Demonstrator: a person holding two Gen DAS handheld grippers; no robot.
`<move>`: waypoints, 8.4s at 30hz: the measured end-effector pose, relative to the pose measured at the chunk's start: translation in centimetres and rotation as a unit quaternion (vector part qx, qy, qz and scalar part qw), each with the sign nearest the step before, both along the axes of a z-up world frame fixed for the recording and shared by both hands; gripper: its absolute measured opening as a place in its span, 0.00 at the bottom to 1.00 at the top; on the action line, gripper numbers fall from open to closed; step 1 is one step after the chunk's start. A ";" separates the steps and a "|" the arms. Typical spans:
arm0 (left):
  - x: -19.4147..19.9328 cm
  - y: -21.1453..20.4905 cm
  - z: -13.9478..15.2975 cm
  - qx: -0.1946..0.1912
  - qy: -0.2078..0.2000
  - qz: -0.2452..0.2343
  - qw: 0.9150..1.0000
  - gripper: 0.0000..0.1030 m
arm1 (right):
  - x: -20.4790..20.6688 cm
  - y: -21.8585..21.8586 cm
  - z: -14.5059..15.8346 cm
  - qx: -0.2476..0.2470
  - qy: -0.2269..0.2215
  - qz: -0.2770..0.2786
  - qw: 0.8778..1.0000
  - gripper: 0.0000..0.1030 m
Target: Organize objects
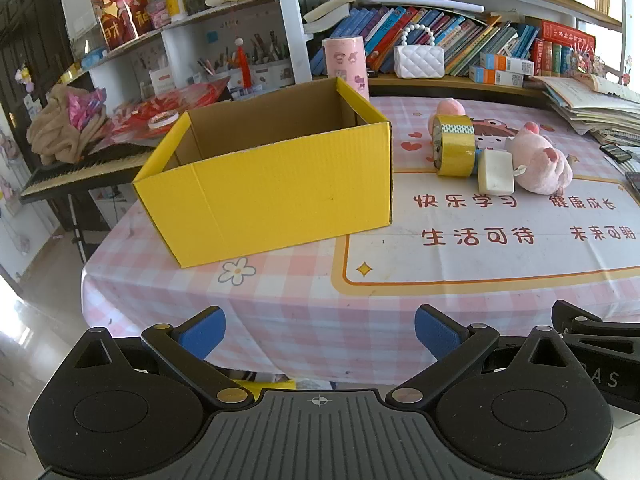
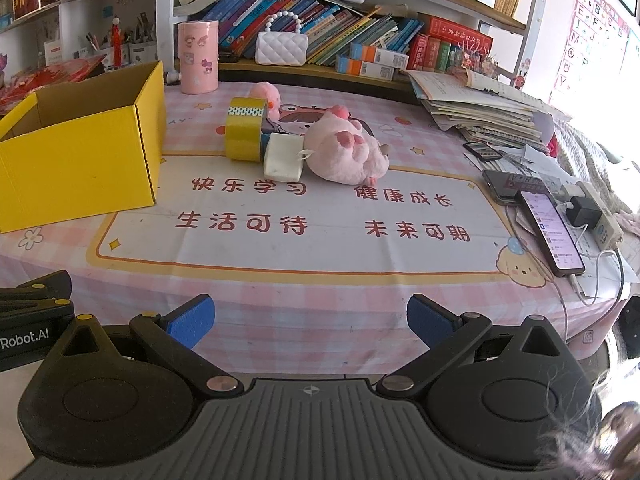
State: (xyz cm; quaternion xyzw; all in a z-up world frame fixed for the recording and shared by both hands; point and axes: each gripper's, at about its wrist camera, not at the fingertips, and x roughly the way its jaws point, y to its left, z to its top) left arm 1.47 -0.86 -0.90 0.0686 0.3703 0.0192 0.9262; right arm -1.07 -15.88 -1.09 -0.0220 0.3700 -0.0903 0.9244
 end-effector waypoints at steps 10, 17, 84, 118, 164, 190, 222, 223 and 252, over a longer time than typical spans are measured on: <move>-0.1 0.2 0.1 -0.005 0.001 0.001 1.000 0.99 | 0.0 0.1 0.1 0.000 -0.001 0.000 1.000 1.00; 0.0 0.3 0.1 -0.006 0.002 0.002 1.000 0.99 | 0.0 0.1 0.1 -0.001 -0.001 0.000 1.000 1.00; 9.1 -6.5 -0.4 -0.079 0.026 0.042 0.996 0.99 | 11.6 -10.2 0.1 0.023 -0.013 0.091 0.995 0.65; 15.7 -16.6 -1.8 -0.077 0.031 -0.021 0.996 0.62 | 19.6 -19.0 1.6 0.082 -0.044 0.163 0.982 0.45; 3.0 5.2 0.6 -0.168 0.000 0.076 0.983 0.34 | 7.6 1.4 2.2 0.132 0.028 0.258 0.957 0.46; -2.4 14.6 1.8 -0.170 -0.036 0.047 0.984 0.34 | 0.4 12.4 3.2 0.131 0.003 0.258 0.957 0.46; 0.3 14.2 4.2 -0.164 -0.077 0.017 0.983 0.34 | 3.2 13.0 5.5 0.118 -0.027 0.253 0.960 0.46; 0.6 14.1 4.4 -0.164 -0.079 0.017 0.983 0.34 | 3.6 12.9 5.8 0.118 -0.032 0.254 0.959 0.46; 15.6 11.7 2.3 -0.114 -0.038 0.087 0.989 0.34 | 23.4 13.2 4.4 0.105 -0.036 0.337 0.935 0.11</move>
